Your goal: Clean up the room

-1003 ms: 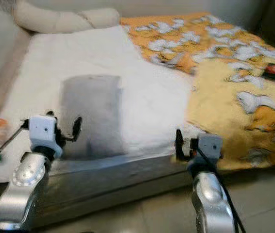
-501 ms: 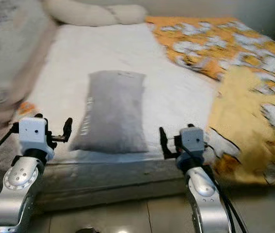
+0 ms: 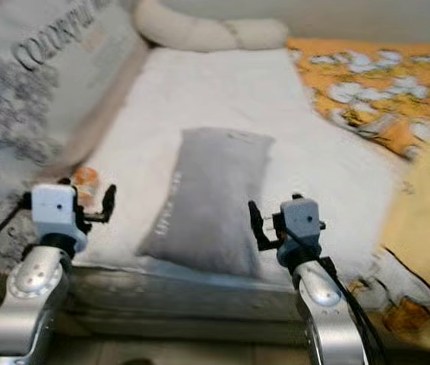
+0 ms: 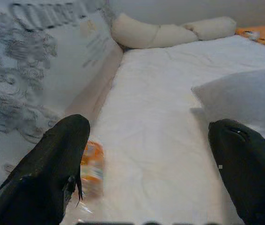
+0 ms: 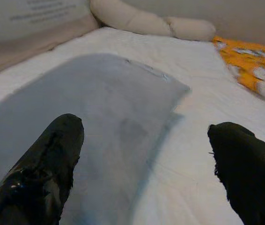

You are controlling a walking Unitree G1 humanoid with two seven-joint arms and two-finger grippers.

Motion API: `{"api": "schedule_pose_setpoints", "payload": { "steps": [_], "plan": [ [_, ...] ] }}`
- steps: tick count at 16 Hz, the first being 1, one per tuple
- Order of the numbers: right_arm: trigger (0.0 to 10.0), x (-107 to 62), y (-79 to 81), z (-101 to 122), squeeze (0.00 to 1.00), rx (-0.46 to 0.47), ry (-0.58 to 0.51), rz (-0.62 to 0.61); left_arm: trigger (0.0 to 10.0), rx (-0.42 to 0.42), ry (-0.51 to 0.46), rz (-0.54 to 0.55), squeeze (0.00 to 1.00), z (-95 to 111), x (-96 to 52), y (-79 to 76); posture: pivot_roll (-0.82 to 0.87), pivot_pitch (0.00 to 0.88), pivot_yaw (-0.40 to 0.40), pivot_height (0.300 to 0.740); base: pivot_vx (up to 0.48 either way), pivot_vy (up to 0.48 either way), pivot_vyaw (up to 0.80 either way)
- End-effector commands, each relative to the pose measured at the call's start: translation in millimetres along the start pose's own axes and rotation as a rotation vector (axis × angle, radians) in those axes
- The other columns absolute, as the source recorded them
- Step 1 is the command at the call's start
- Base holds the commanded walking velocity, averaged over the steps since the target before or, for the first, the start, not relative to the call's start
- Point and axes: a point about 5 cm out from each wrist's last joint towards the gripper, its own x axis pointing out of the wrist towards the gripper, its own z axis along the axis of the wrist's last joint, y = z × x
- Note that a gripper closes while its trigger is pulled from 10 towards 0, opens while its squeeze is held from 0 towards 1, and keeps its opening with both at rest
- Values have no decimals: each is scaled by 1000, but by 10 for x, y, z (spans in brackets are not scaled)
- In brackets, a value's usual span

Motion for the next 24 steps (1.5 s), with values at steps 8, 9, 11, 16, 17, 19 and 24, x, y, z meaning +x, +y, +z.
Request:
{"api": "schedule_pose_setpoints", "payload": {
  "steps": [8, 9, 11, 16, 17, 19, 24],
  "plan": [
    [10000, -16, 128, 134, 0, -3, -27, 107, 10000, 12, 52, 6, 0, -83, -13, 149, 41, 0, 18, 740, 256, 0, 0],
    [10000, -16, 128, 134, 0, -3, -27, 107, 10000, 12, 52, 6, 0, -83, -13, 149, 41, 0, 18, 740, 0, 0, 0],
    [10000, -37, 149, 160, 0, -8, -12, 134, 10000, 35, 111, -50, 0, -155, 33, 183, 37, 0, 21, 740, 0, 0, 0],
    [10000, -83, 211, 423, 0, -86, -9, 347, 10000, 183, 279, -67, 0, -304, 393, 548, 12, 49, 17, 740, 0, 0, 0],
    [10000, -101, 225, 474, 0, -103, -10, 393, 10000, 186, 313, -69, 0, -348, 430, 605, 10, 57, 17, 740, 0, 0, 0],
    [10000, -186, 254, 616, 0, -147, 14, 525, 10000, 168, 404, -107, 0, -481, 542, 698, -11, 102, 14, 740, 0, 0, 0],
    [10000, -356, 265, 700, 0, -198, 95, 672, 10000, 138, 527, -48, 0, -670, 643, 860, -64, 166, 11, 740, 0, 0, 0]
  ]
}}
